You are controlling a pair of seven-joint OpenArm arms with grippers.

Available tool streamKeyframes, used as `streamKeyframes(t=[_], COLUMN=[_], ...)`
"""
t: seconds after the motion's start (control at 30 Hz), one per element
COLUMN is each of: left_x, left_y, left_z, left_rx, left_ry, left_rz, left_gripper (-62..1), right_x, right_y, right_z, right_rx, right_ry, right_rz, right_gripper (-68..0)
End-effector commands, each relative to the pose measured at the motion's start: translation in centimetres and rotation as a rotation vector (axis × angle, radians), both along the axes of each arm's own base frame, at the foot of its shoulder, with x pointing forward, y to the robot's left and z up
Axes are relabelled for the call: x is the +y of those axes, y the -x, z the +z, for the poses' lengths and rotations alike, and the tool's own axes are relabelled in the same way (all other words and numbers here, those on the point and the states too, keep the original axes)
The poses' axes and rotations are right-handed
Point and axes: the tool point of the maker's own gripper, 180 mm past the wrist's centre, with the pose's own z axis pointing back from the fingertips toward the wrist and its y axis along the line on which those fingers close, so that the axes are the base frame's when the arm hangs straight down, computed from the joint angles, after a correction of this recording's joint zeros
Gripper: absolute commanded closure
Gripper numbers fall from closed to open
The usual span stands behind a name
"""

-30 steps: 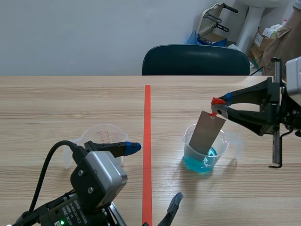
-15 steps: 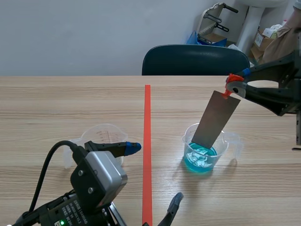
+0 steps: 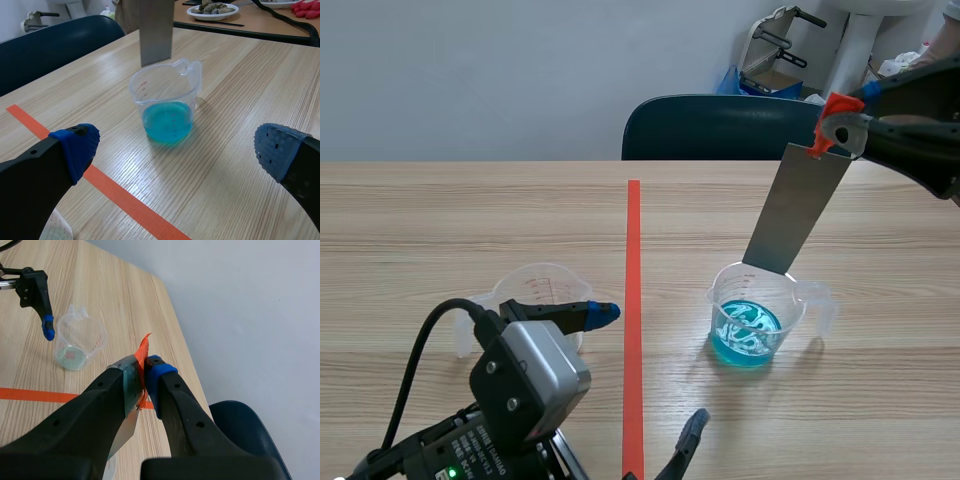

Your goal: Do the redox reaction experiment

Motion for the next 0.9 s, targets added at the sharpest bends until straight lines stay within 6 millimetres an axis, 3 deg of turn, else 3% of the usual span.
streamKeyframes(t=[0.0,0.43,0.87], left_x=[-0.3,-0.3,-0.3], left_y=[0.0,0.0,0.0], left_z=[0.8,0.8,0.8], left_rx=[-0.015,-0.015,-0.015], left_ry=[0.028,0.028,0.028], left_rz=[-0.001,-0.001,-0.001], left_gripper=[-62.3,-62.3,-62.3], right_x=[0.0,0.3,0.6], right_y=[0.0,-0.4,-0.6], right_z=[1.5,3.3,2.9], right_rx=[-0.025,-0.002,0.092], right_ry=[-0.013,-0.011,0.025], right_rz=[0.011,-0.021,-0.080], right_gripper=[-0.8,-0.8,-0.8])
